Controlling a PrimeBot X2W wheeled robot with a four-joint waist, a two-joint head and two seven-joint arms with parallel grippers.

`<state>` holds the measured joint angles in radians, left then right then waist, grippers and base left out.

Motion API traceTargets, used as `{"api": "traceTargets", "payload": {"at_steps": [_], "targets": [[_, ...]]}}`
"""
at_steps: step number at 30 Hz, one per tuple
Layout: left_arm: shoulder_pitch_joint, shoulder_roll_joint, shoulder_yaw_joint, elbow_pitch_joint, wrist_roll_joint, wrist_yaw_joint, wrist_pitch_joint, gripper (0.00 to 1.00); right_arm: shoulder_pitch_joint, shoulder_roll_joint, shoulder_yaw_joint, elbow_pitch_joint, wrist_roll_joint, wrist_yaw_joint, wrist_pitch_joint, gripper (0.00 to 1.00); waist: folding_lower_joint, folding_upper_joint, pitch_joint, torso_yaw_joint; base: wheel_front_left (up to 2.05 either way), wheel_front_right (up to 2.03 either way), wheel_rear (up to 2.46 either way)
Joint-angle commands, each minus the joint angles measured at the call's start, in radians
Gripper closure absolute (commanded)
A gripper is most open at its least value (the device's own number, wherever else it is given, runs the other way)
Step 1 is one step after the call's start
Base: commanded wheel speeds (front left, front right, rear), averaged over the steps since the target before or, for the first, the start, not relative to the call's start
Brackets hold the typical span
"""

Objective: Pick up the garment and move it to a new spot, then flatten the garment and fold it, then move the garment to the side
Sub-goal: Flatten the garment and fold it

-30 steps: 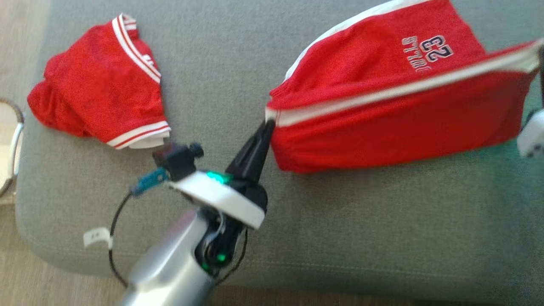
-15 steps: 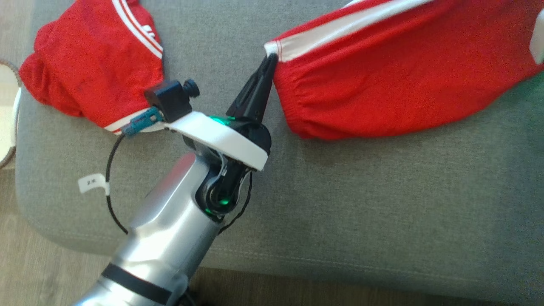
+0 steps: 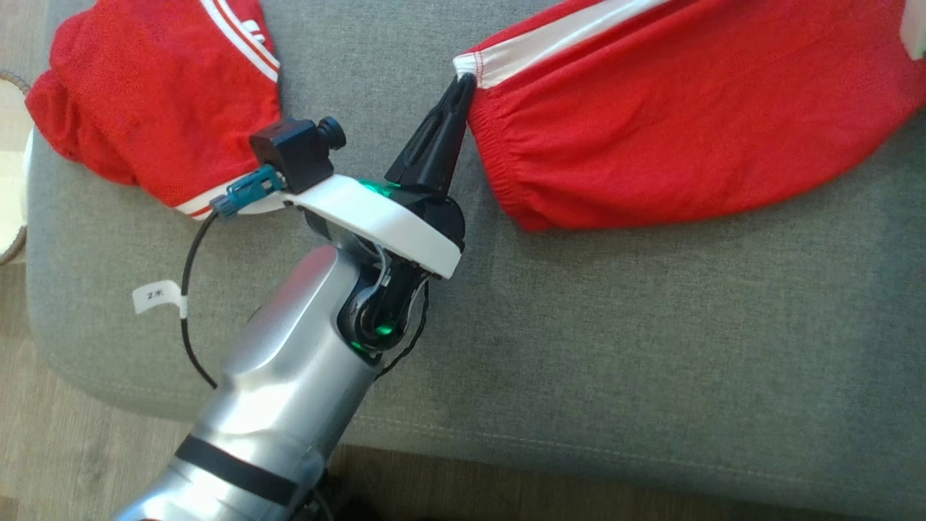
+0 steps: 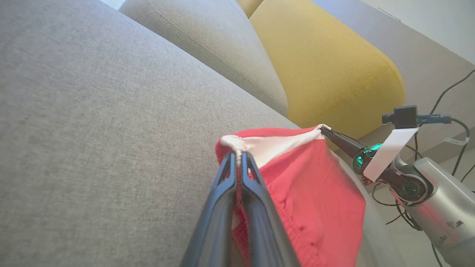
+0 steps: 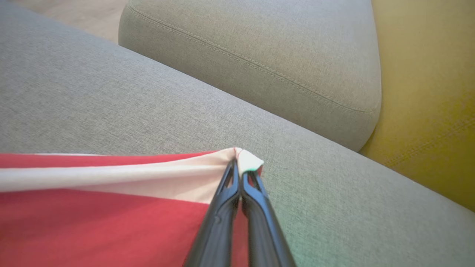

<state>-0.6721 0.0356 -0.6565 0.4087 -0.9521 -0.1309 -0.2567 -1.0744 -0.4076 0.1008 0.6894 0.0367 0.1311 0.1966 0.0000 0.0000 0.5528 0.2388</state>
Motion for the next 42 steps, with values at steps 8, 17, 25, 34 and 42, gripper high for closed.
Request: {"api": "traceTargets", "payload": {"at_steps": [8, 17, 25, 34, 42], "targets": [[-0.019, 0.015, 0.048, -0.016, 0.018, 0.0, -0.005, 0.0, -0.07, 0.011, 0.037, 0.066, 0.037, 0.0, -0.116, 0.0, 0.0, 0.0, -0.003, -0.014, 0.0, 0.0, 0.0], [0.052, 0.015, 0.141, -0.036, 0.197, 0.016, -0.005, 0.0, 0.037, 0.052, -0.008, 0.077, 0.216, 0.0, -0.143, 0.0, 0.0, 0.0, -0.074, -0.047, 0.0, 0.0, 0.0], [0.233, 0.015, 0.216, -0.256, 0.564, 0.123, -0.005, 0.0, 0.158, 0.025, -0.047, 0.071, 0.313, 0.0, -0.069, 0.0, 0.0, 0.0, -0.127, -0.053, 0.0, 0.0, 0.0], [0.37, 0.015, 0.164, -0.397, 0.633, 0.2, -0.005, 0.0, 0.205, -0.022, -0.077, 0.143, 0.321, 0.0, -0.01, 0.0, 0.0, 0.0, -0.145, 0.034, 0.0, 0.0, 0.0], [0.405, 0.015, 0.116, -0.432, 0.628, 0.228, -0.005, 0.0, 0.202, 0.008, -0.113, 0.291, 0.221, 0.0, 0.037, 0.0, 0.0, 0.0, -0.164, 0.082, 0.0, 0.0, 0.0]]}}
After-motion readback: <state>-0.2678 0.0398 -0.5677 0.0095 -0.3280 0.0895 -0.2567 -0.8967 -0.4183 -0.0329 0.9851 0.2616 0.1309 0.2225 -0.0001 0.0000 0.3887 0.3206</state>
